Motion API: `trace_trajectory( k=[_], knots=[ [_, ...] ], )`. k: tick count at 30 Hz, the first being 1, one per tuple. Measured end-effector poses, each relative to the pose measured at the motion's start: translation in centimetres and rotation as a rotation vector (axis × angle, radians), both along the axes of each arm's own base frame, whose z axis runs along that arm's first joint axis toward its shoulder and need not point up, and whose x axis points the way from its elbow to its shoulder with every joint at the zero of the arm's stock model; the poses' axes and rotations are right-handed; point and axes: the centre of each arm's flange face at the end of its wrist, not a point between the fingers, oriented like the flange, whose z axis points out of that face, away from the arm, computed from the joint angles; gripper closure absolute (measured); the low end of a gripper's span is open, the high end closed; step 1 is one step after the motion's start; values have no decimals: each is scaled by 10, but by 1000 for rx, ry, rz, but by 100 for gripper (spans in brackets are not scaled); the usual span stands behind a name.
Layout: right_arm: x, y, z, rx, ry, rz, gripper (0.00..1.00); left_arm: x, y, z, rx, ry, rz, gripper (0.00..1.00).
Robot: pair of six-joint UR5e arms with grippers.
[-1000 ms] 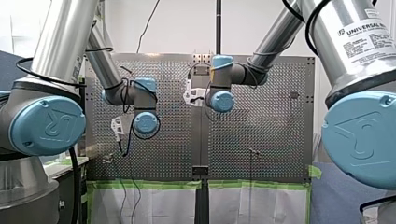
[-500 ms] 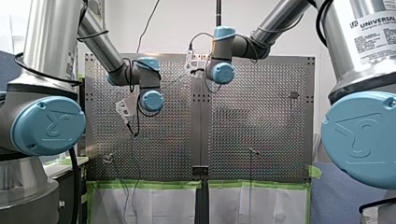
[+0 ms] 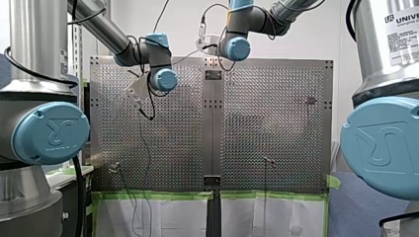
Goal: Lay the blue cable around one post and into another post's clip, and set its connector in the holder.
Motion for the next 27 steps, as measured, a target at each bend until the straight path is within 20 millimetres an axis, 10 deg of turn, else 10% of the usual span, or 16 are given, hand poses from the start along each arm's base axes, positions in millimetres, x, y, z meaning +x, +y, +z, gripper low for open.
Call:
trace_trajectory(
  k=[27],
  knots=[
    [31, -13, -16, 38, 17, 85, 100, -39, 33, 190, -20, -166, 51, 100]
  ],
)
